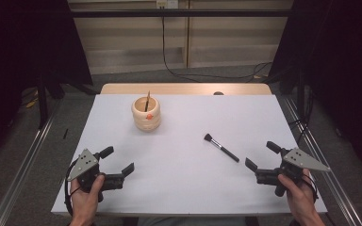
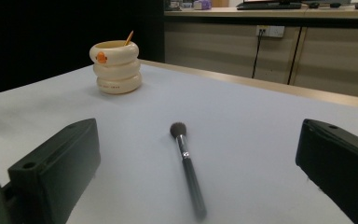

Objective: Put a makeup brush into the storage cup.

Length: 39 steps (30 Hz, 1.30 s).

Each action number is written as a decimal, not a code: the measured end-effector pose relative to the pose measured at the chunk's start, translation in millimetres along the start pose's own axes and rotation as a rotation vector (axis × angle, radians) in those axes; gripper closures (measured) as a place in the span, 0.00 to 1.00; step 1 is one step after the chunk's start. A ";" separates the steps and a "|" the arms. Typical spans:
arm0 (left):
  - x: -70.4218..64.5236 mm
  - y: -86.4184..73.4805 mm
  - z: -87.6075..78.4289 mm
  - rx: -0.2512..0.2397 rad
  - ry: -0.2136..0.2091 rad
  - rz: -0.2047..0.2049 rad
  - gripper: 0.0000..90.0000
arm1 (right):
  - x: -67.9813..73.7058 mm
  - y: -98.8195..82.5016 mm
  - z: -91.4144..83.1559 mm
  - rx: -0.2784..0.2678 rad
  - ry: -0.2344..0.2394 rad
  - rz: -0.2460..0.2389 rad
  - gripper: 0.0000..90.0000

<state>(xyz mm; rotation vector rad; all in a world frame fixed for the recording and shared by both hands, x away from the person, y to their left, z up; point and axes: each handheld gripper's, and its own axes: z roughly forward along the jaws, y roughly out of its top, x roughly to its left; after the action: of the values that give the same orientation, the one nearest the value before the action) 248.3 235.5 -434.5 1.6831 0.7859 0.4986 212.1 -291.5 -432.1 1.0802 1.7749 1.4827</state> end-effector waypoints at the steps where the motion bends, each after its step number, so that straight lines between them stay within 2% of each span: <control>1: -0.4 -0.2 0.6 0.005 0.001 0.005 0.03 | -1.7 2.3 1.1 -0.005 -0.003 0.001 0.00; 2: -1.4 -0.7 1.0 -0.009 -0.001 -0.011 0.03 | -3.2 4.5 2.4 -0.011 -0.003 0.006 0.00; 4: -4.4 -0.7 1.3 -0.032 -0.005 -0.029 0.03 | -10.2 10.7 5.6 0.018 0.016 0.031 0.00; 5: -5.7 -0.2 2.0 -0.030 0.001 -0.012 0.03 | -11.8 12.4 7.2 0.016 0.007 0.019 0.00; 8: -8.4 0.2 4.1 -0.028 -0.002 -0.021 0.03 | -14.3 16.4 11.3 0.011 -0.002 -0.001 0.00; 10: -10.6 0.1 5.1 -0.020 0.001 -0.010 0.02 | -15.7 21.5 15.7 0.007 -0.003 -0.010 0.00; 11: -12.0 -0.6 5.4 -0.021 -0.006 -0.020 0.02 | -16.7 24.3 18.0 0.006 -0.004 -0.021 0.00; 14: -14.1 -2.1 5.4 -0.004 -0.007 -0.005 0.02 | -19.2 32.1 26.0 -0.002 -0.001 -0.035 0.00; 15: -14.5 -2.8 5.3 -0.004 -0.005 -0.014 0.02 | -20.8 37.3 32.1 -0.007 0.000 -0.034 0.00; 16: -14.0 -3.5 4.5 -0.011 0.005 -0.033 0.03 | -22.3 39.7 35.2 -0.013 0.002 -0.035 0.00; 27: -10.0 -2.9 0.0 -0.021 0.001 -0.047 0.02 | -28.3 61.0 68.0 -0.035 -0.001 -0.066 0.00; 30: -9.0 -1.4 -2.7 -0.020 0.005 -0.036 0.02 | -28.2 66.6 77.9 -0.045 -0.009 -0.074 0.00; 32: -8.8 -0.9 -3.6 -0.031 0.002 -0.047 0.02 | -28.9 67.4 79.6 -0.050 -0.015 -0.079 0.00; 38: -6.3 -1.1 0.2 -0.018 -0.007 -0.046 0.02 | -33.4 69.1 92.0 -0.032 -0.023 -0.085 0.00; 39: -5.9 -1.0 0.7 -0.011 -0.009 -0.034 0.02 | -34.2 68.4 94.6 -0.028 -0.022 -0.080 0.00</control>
<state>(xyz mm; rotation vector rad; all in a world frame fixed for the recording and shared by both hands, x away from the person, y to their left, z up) 244.4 230.9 -435.1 1.6579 0.8023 0.4712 323.2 -269.6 -387.9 0.9956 1.7566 1.4385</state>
